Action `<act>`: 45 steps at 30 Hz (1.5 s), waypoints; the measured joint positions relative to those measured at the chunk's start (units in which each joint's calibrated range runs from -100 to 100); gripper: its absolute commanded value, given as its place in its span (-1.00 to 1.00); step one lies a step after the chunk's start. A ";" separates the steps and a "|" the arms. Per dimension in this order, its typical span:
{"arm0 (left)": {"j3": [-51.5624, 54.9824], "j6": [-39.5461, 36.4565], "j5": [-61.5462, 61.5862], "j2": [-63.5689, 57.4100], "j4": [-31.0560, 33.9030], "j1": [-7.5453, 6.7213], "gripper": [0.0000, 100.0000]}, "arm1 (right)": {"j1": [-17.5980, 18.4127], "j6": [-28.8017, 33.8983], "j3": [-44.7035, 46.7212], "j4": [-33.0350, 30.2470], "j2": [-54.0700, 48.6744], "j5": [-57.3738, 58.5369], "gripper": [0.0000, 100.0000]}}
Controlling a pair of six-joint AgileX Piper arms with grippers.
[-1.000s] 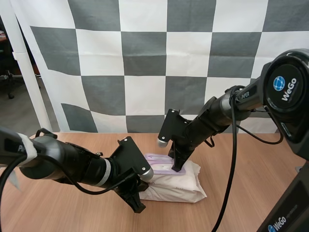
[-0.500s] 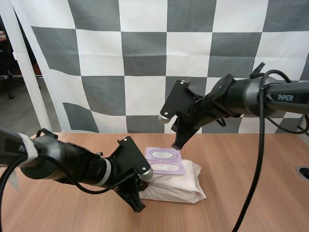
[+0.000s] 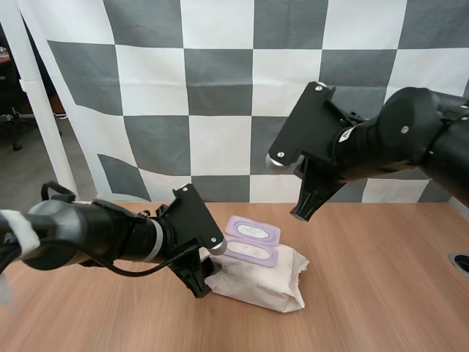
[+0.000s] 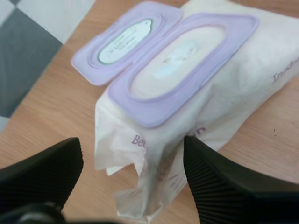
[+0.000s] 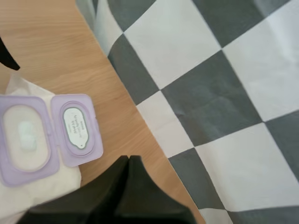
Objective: Open the wet wipes lid
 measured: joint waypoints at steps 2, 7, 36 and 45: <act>-0.86 0.00 0.49 -2.73 2.21 0.00 1.00 | 0.00 1.26 0.00 0.00 -1.99 -0.16 -1.00; -3.05 -5.02 3.96 -9.47 8.32 0.00 1.00 | 0.00 7.21 0.00 0.00 -9.59 -0.16 -1.00; -17.55 -51.33 10.54 -55.65 27.99 -0.60 -1.00 | 0.00 21.92 1.12 1.33 -29.48 -6.98 -1.00; -17.55 -55.42 8.54 -56.83 32.61 -1.67 -1.00 | 0.00 23.48 3.55 -0.07 -29.63 -10.05 -1.00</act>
